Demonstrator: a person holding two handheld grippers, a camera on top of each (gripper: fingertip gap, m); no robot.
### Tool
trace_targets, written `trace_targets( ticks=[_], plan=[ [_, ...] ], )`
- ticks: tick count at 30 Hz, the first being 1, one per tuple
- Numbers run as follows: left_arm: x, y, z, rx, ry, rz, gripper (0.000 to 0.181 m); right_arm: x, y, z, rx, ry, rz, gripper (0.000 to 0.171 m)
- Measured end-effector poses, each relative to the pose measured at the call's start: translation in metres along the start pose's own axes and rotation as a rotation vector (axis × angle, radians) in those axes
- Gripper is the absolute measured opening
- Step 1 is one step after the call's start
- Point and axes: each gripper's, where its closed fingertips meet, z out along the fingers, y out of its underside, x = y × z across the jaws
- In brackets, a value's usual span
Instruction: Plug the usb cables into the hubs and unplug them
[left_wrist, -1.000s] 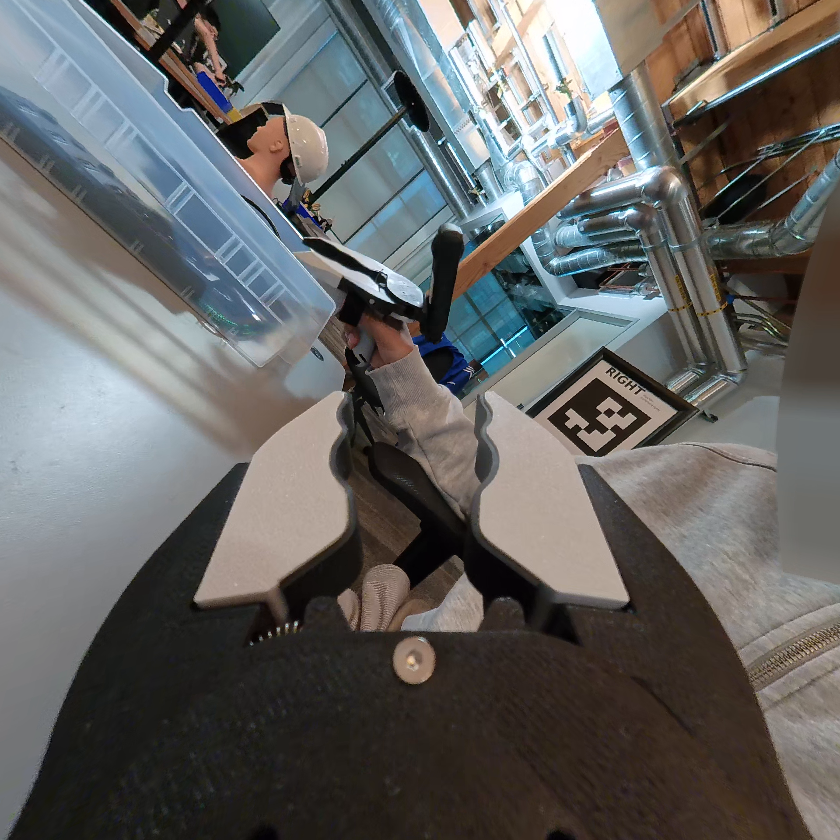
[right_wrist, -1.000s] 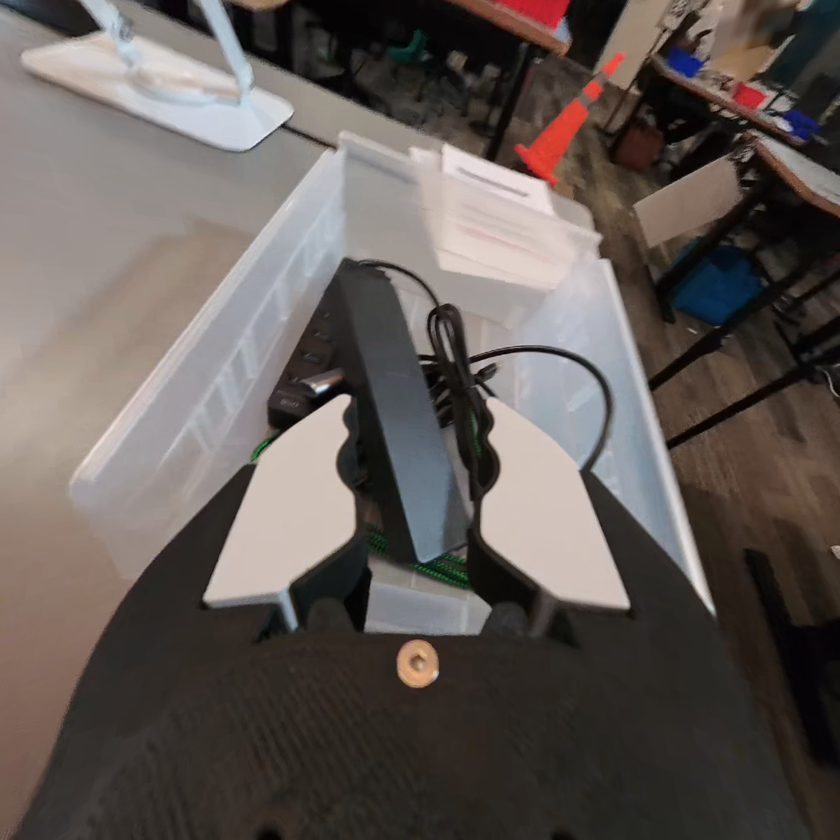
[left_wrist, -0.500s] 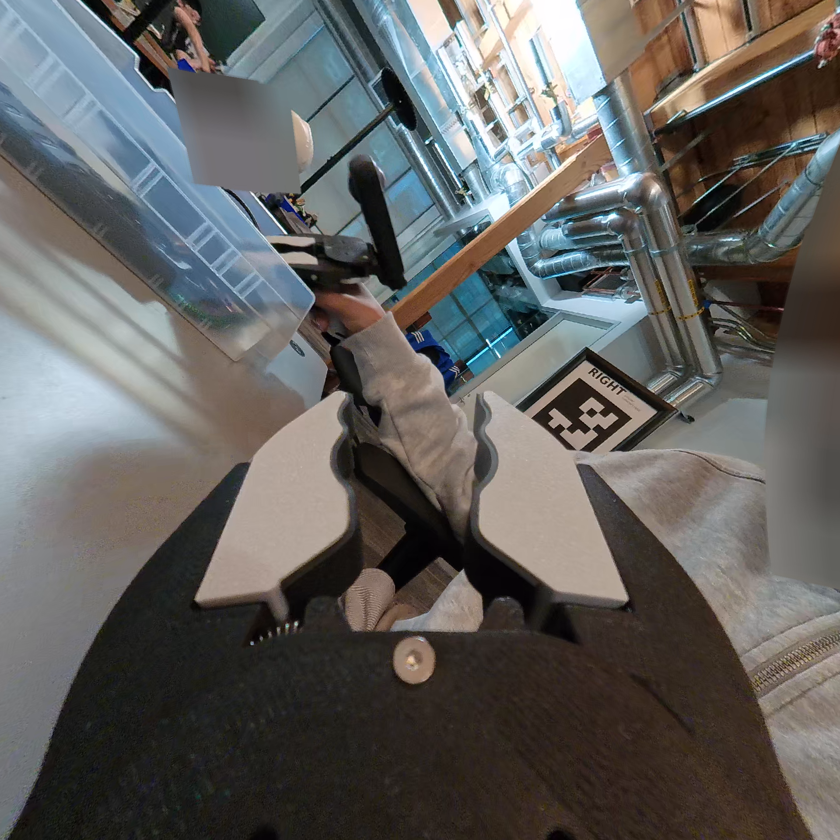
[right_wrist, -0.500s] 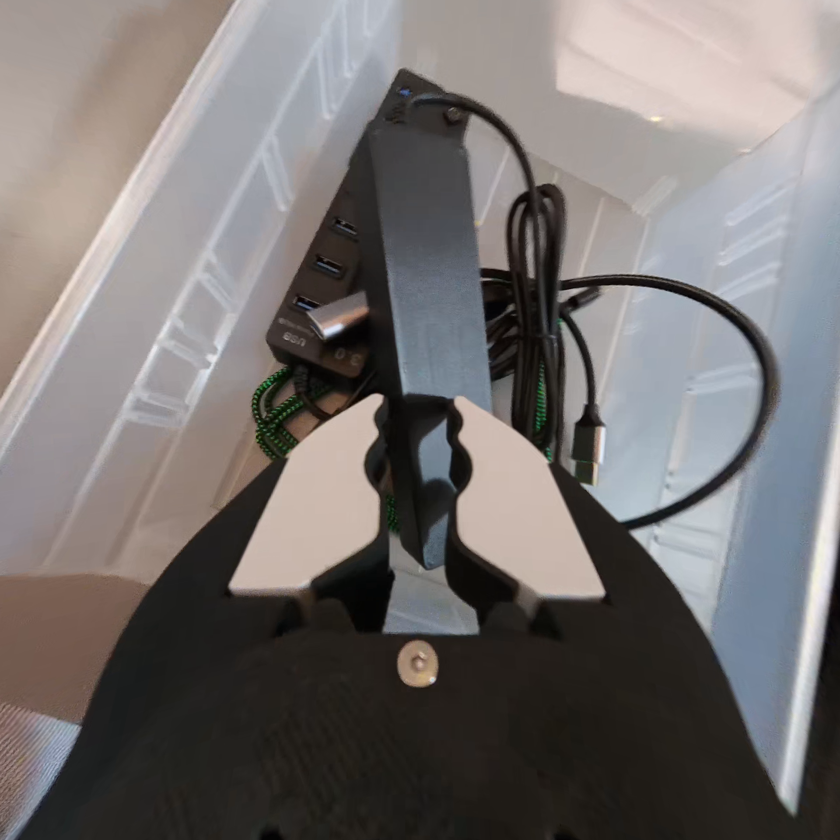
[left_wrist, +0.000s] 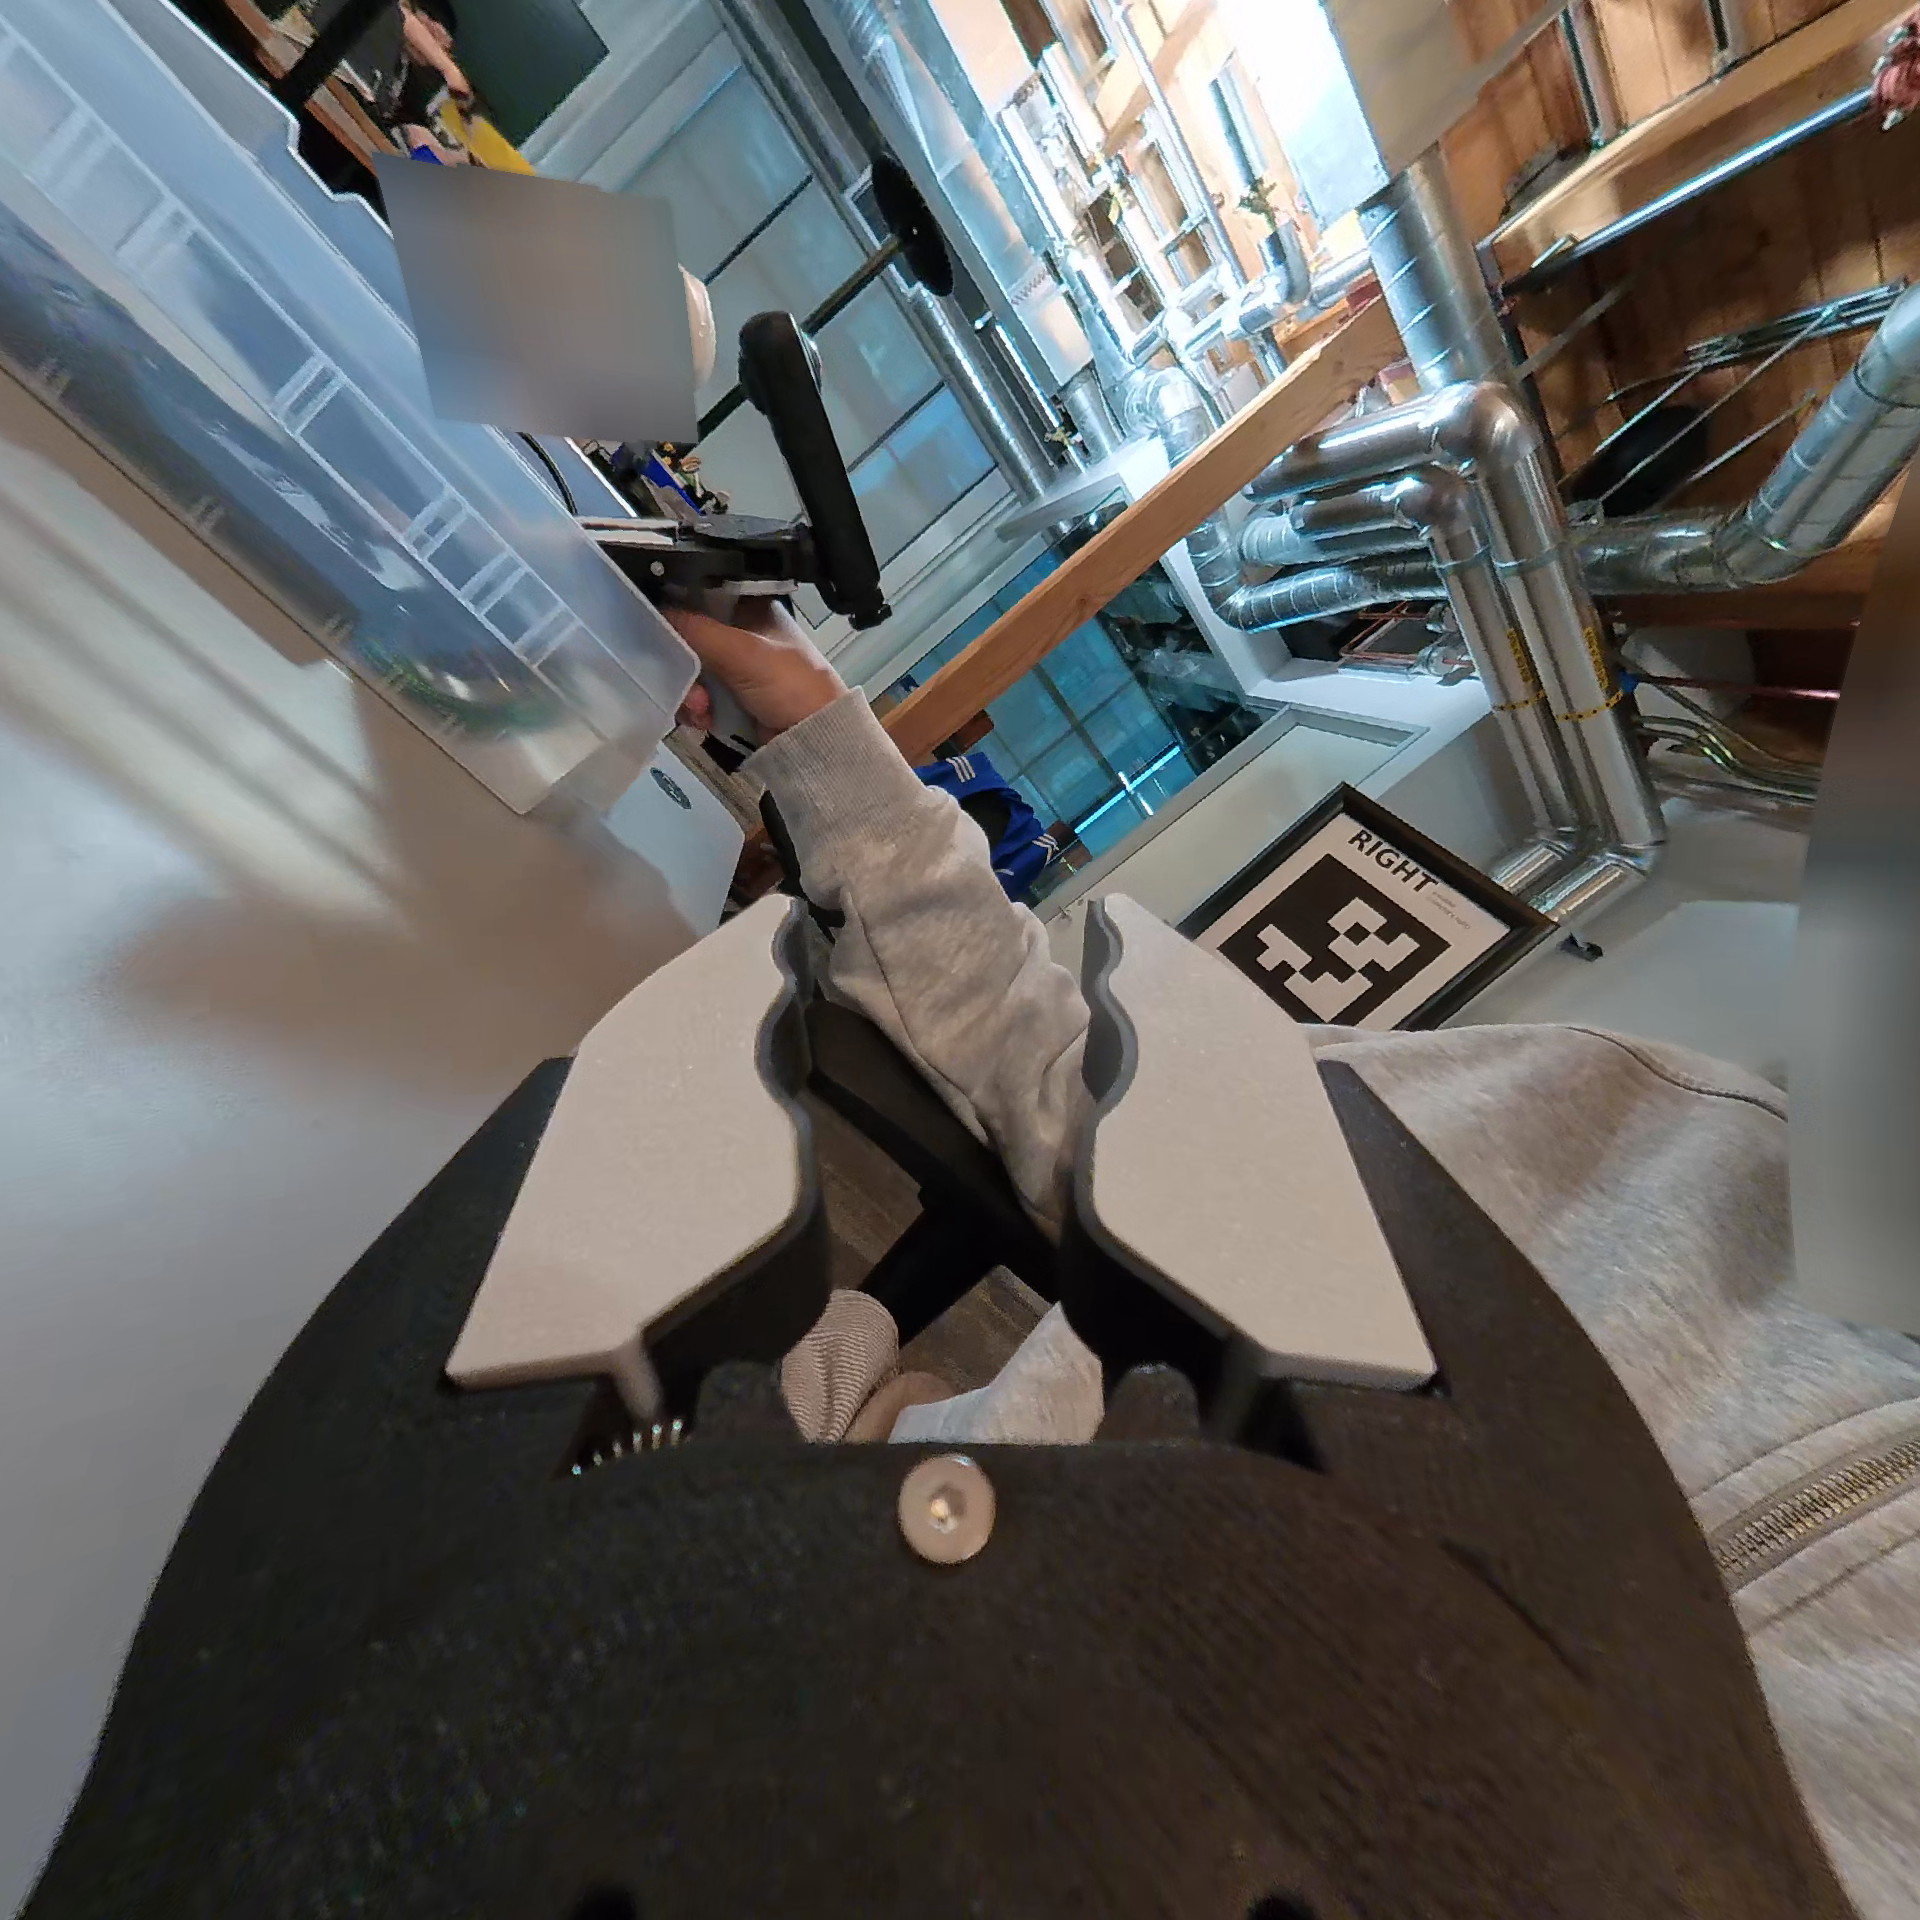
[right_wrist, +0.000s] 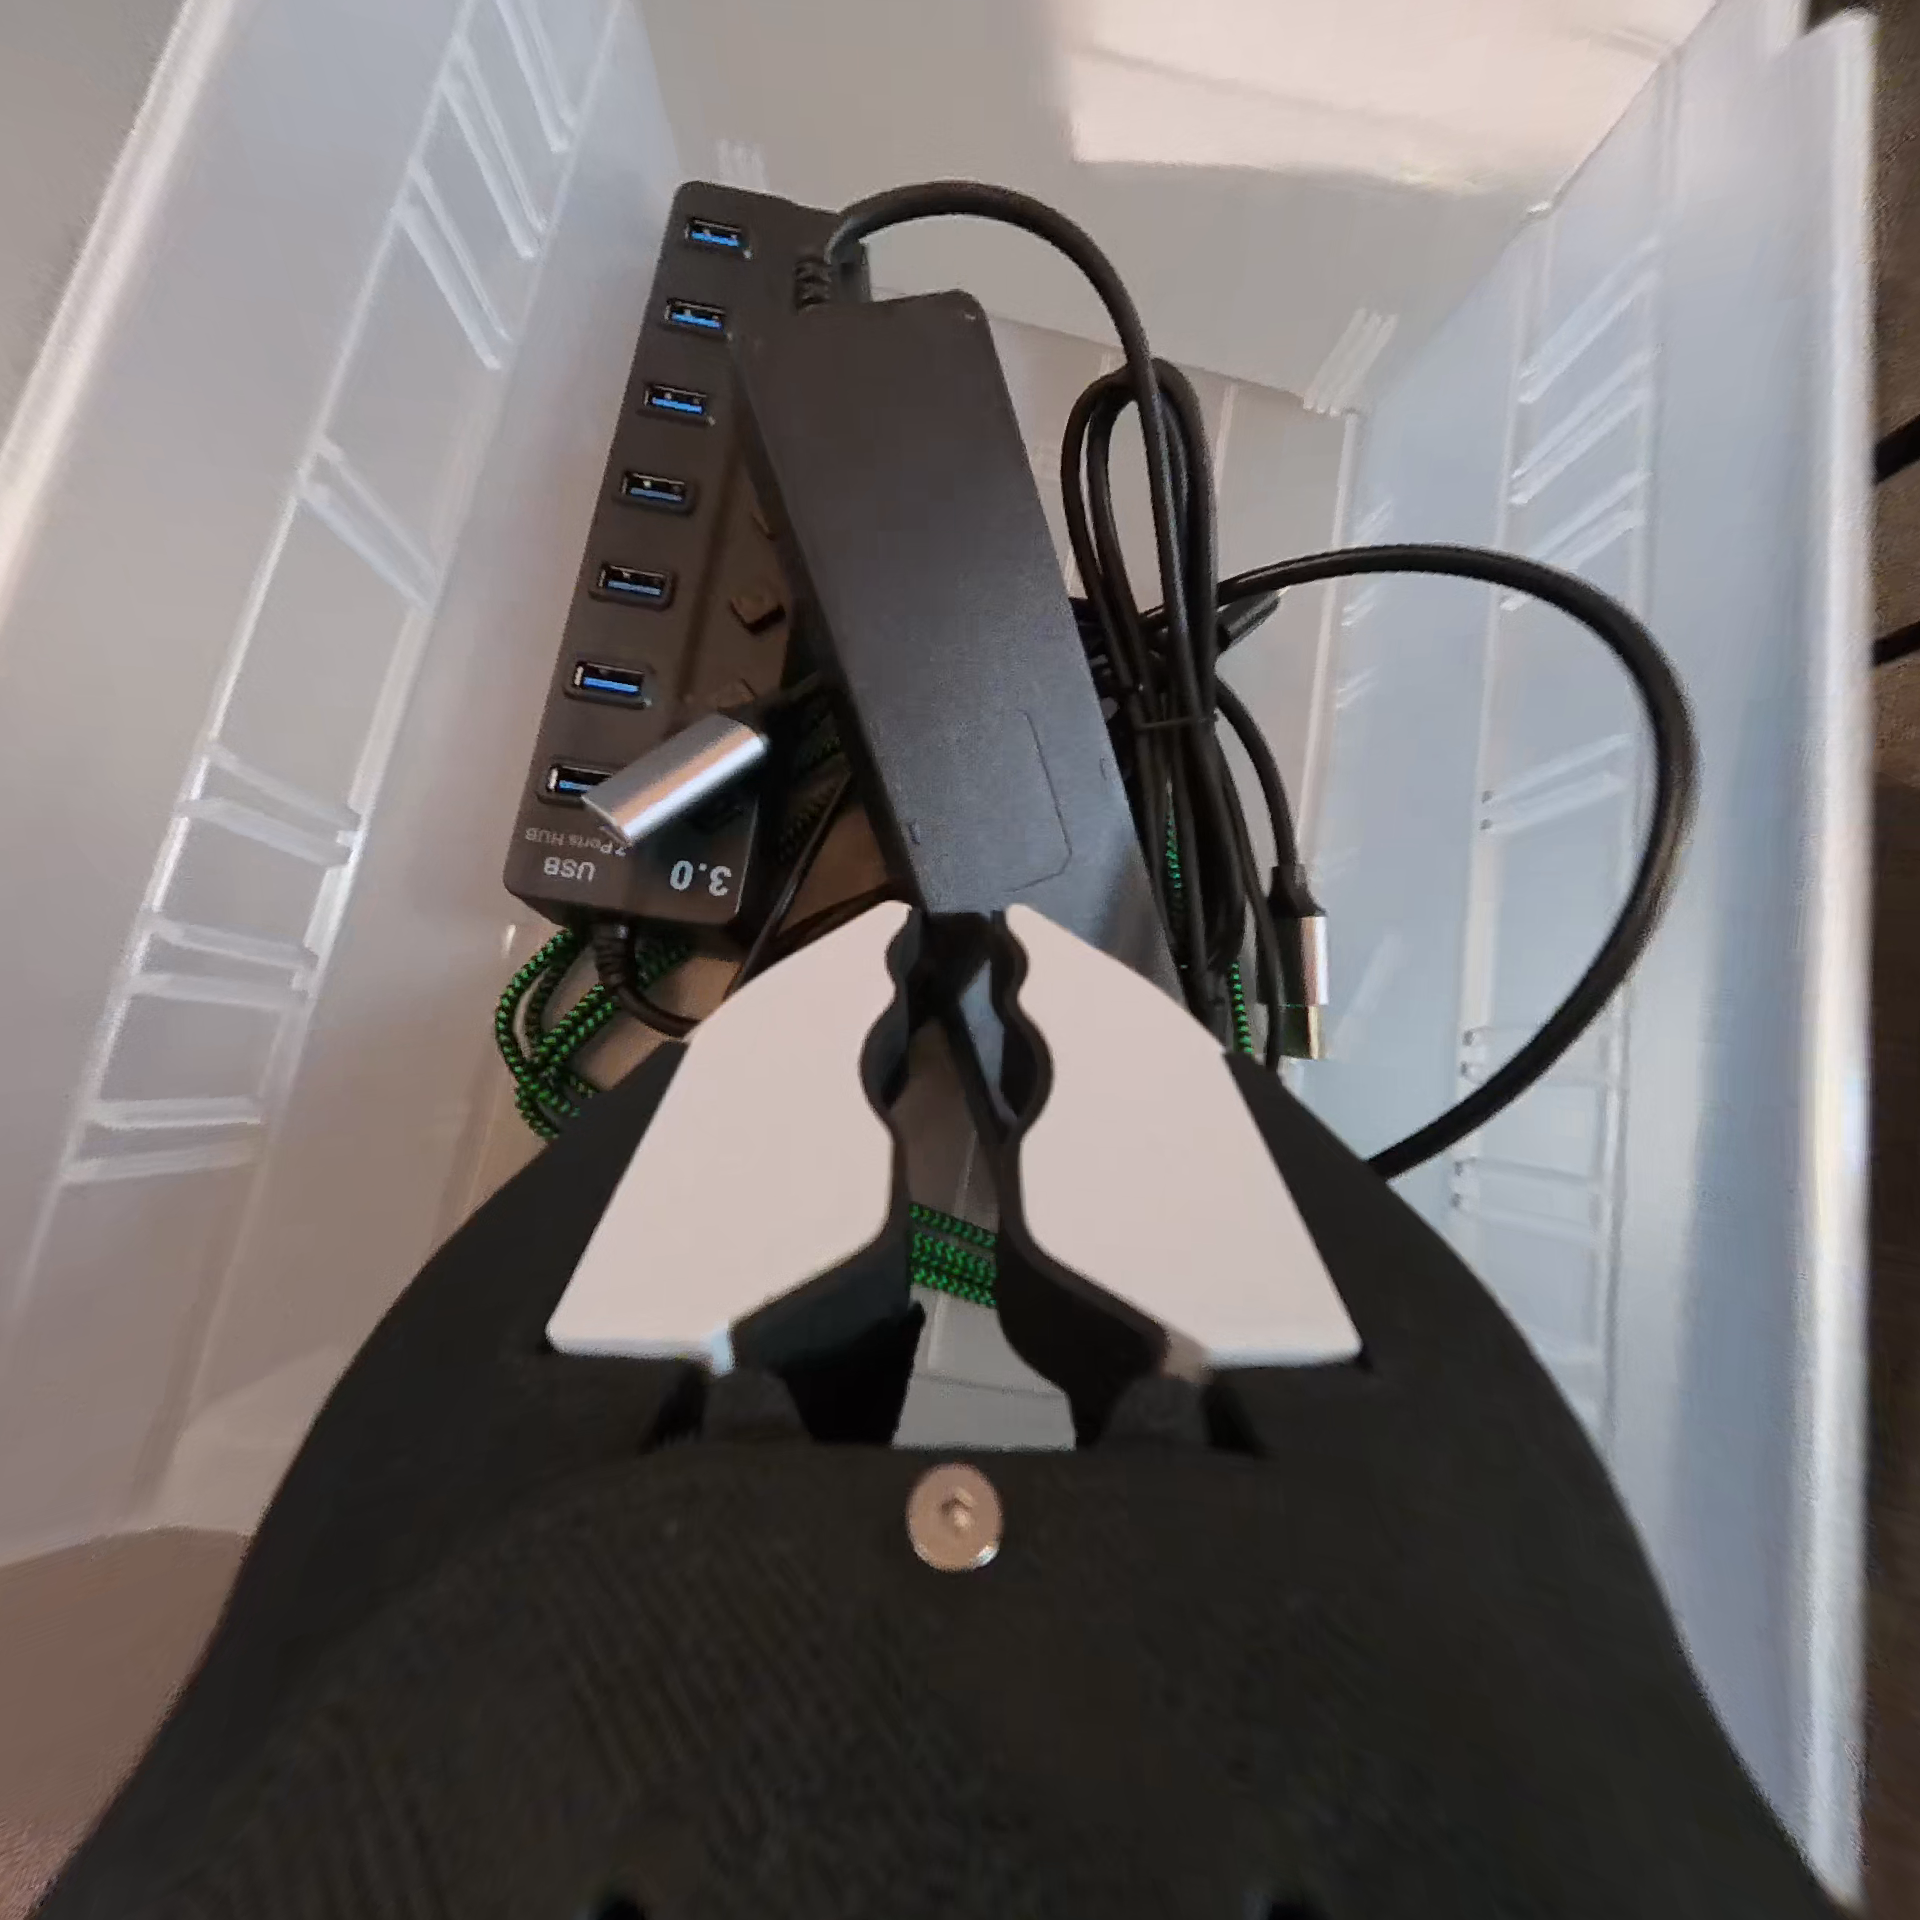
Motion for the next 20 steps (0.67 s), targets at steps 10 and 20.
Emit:
trace_targets(
  ticks=[10,20],
  plan=[
    [0.005,-0.001,-0.002,0.008,-0.008,0.028,0.051,0.077,-0.035,-0.104,0.410,0.392,-0.063,0.040],
    [0.005,-0.004,-0.002,0.005,-0.016,0.045,0.051,0.087,0.034,-0.044,0.271,0.058,0.259,0.042]
  ],
)
